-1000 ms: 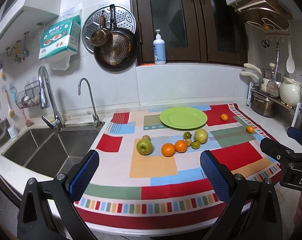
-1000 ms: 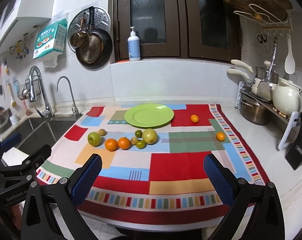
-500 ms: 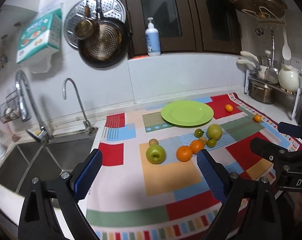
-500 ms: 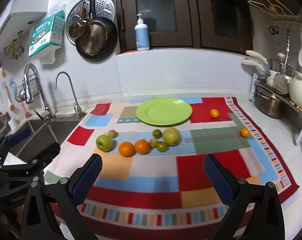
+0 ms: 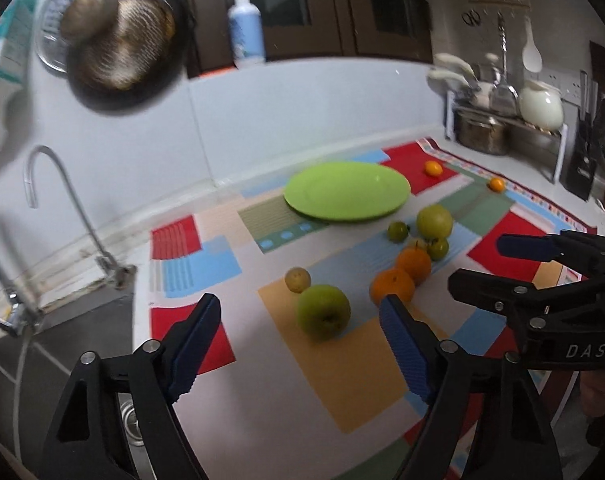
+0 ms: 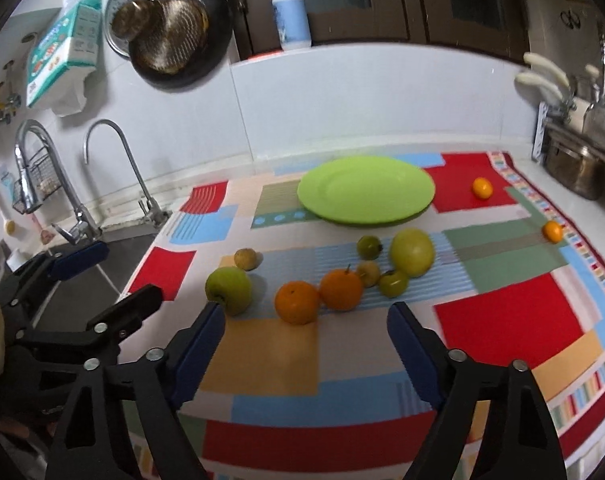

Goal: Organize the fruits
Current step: 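Lower left tool onto the green apple while right tool closes on an orange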

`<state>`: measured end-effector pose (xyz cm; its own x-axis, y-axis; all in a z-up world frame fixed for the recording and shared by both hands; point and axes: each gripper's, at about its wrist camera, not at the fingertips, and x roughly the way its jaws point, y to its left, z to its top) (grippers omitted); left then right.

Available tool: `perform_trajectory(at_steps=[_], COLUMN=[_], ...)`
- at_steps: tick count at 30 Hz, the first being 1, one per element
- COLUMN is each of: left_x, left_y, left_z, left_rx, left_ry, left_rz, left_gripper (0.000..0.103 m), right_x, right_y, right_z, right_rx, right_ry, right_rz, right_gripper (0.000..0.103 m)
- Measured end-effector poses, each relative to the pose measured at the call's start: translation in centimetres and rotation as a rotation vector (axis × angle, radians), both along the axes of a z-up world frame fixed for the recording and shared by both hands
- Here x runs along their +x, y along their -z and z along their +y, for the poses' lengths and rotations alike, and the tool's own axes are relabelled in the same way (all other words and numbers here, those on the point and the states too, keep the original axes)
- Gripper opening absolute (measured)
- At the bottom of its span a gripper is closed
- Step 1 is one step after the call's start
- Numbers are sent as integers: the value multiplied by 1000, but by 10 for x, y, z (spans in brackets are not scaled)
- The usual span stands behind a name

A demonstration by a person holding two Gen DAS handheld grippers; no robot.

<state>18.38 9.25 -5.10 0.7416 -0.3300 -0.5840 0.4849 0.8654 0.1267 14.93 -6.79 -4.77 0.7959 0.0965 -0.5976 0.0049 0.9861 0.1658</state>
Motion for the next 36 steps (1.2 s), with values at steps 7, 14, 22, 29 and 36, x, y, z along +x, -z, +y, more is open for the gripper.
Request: perform_trajectory(at_steps=[7,14,22,29,36], left_x=[34,60,79,88,91], left_y=[24,45,56,62,63], left_z=[-2,-11,-15,-14,-14], left_rx=[39,44,33,0,-20], left_ry=[120,252,314,315,333], left_rz=[69,151,219,276,308], left_gripper=[77,73,65,60,51], right_x=[29,50,70,80,87], right_y=[26,42,55,61,62], right_z=[9,9,8,10,12], right_rx=[35,37,66,79,78], right_ry=[20,36,40,17,4], right_rz=[90,152,212,239,231], right_gripper=[69,58,55,50,49])
